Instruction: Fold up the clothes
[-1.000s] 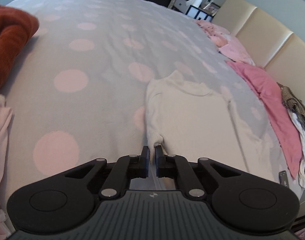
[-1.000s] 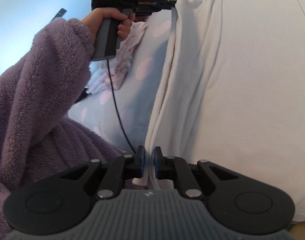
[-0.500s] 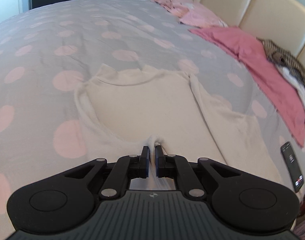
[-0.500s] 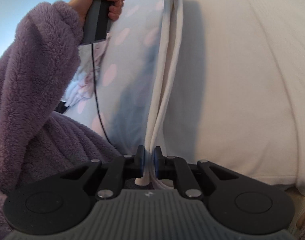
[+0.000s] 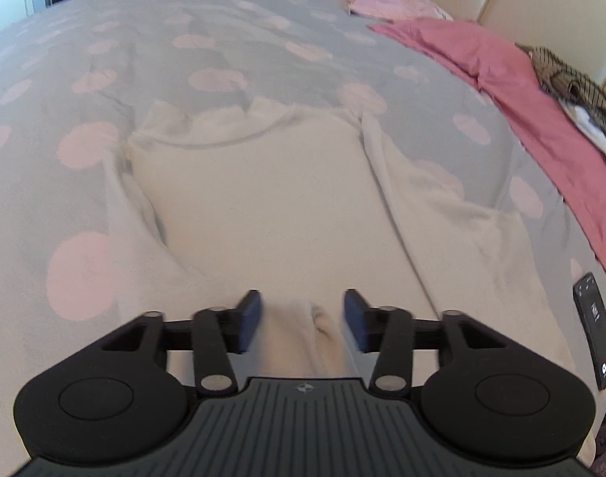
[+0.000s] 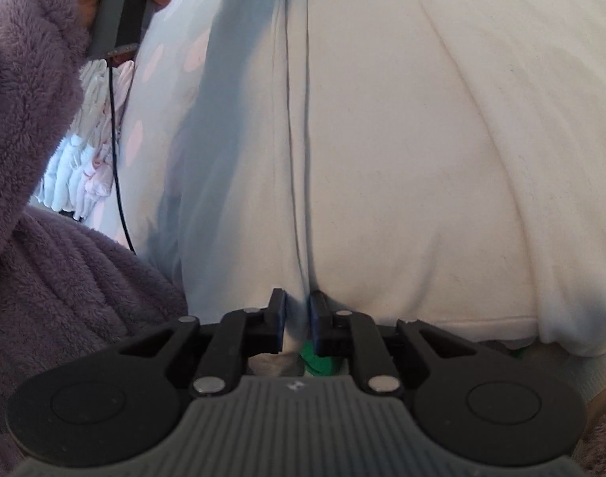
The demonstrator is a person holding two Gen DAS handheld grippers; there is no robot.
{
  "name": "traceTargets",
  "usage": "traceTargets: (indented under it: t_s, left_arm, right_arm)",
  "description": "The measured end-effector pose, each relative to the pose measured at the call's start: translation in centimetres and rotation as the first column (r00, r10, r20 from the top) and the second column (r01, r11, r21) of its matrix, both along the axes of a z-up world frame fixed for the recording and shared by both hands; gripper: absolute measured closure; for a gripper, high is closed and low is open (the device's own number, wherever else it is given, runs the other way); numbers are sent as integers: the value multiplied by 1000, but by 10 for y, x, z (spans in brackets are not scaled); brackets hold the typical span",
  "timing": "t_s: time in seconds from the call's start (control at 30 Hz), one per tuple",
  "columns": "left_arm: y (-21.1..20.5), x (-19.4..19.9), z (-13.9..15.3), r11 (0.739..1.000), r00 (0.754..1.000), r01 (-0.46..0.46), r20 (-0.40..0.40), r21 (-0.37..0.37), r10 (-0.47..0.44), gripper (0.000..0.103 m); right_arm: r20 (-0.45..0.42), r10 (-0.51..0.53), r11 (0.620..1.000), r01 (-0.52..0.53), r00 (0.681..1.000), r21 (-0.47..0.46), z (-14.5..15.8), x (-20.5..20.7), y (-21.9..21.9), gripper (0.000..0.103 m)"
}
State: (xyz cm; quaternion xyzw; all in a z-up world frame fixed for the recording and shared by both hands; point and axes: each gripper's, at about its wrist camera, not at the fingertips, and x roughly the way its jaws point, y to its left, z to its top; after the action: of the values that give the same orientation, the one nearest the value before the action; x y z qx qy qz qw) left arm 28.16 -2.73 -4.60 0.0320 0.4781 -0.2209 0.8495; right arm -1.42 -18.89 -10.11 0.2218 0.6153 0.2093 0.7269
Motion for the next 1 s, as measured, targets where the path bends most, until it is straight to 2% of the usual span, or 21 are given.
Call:
traceTargets:
  t_s: [0.13,0.27,0.33,0.4,0.47,0.53,0.63,0.73,0.83,0.87,0.9,0.93,1.0]
  left_arm:
    - [16,-18,19,1000,1000,-9,12,-20,9,54]
    - [31,-47,28,1000,1000,4,18,-12,-3,54]
    - [38,-64,29,1000,1000,3,15,-7,-2,54]
    - [43,-81,29,1000,1000,7,4,-3,-7,54]
    - [49,-98,30,1000,1000,17,-3,6,-17,54]
    - [54,-117,32,999,999,33,2,18,-34,54]
    - [63,-144,34,998,998,60,3,16,-60,54]
    - [71,-174,31,998,998,65,-6,10,-65,54]
    - [78,-197,31,999,999,54,-2,0,-54,54]
    - [79,-202,31,999,999,47,3,-6,-47,54]
    - [81,-207,32,999,999,40,7,-12,-40,54]
    - [83,-212,33,999,999,33,11,-19,-33,54]
    - [86,-222,35,999,1000,19,19,-31,-18,54]
  right_arm:
    - [104,29,998,-23,994,-59,20,-2,-3,79]
    - [201,90,995,-95,975,13,27,-10,0,79]
    - [205,119,993,-121,971,-2,21,-11,8,79]
    - [172,137,990,-128,976,-61,8,-11,15,81]
    - [137,130,991,-125,982,-50,-4,-11,18,85]
    - [129,108,994,-105,986,-27,-3,-14,12,85]
    - [128,132,991,-129,983,-26,1,-24,0,70]
    - [109,200,979,-195,974,-52,-8,-29,21,69]
    - [153,232,973,-227,961,-51,-21,-36,32,69]
    - [187,247,969,-239,951,-65,-25,-40,36,65]
    - [221,269,963,-255,938,-89,-30,-43,41,53]
    - [237,294,955,-275,926,-108,-35,-44,49,47]
    - [220,308,951,-297,926,-80,-46,-46,58,46]
